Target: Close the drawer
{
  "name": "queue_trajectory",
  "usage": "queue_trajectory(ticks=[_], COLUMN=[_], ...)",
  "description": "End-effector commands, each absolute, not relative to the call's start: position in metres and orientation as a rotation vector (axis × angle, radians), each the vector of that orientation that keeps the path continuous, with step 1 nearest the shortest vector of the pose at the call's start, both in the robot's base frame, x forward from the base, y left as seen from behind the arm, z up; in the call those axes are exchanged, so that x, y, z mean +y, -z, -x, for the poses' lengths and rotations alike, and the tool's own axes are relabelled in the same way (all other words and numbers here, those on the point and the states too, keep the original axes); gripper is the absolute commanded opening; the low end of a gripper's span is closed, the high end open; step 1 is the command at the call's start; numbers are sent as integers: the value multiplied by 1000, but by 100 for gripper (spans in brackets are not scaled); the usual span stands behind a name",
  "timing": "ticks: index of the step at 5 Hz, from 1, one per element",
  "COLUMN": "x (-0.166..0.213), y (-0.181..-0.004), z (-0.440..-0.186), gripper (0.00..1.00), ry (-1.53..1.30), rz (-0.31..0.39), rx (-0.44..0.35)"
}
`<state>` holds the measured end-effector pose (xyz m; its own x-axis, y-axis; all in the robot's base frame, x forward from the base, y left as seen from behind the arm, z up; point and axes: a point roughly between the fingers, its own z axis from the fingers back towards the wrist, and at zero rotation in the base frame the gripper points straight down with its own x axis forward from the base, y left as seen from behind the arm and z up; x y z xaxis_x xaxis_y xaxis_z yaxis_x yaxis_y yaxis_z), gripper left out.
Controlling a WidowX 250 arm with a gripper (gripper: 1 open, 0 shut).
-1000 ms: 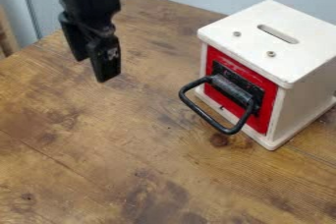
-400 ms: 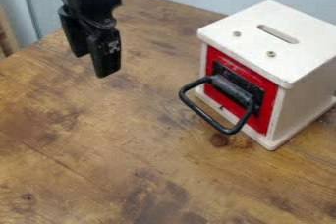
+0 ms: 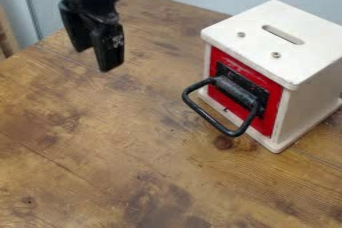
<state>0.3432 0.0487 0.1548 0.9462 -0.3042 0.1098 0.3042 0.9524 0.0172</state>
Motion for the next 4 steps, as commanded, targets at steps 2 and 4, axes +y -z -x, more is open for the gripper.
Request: queue_trajectory(ticks=[2, 4], x=[42, 39], y=[-180, -172], z=[-337, -340], gripper=[100, 100], ry=[266, 155], rz=[1, -10], rx=[-171, -160])
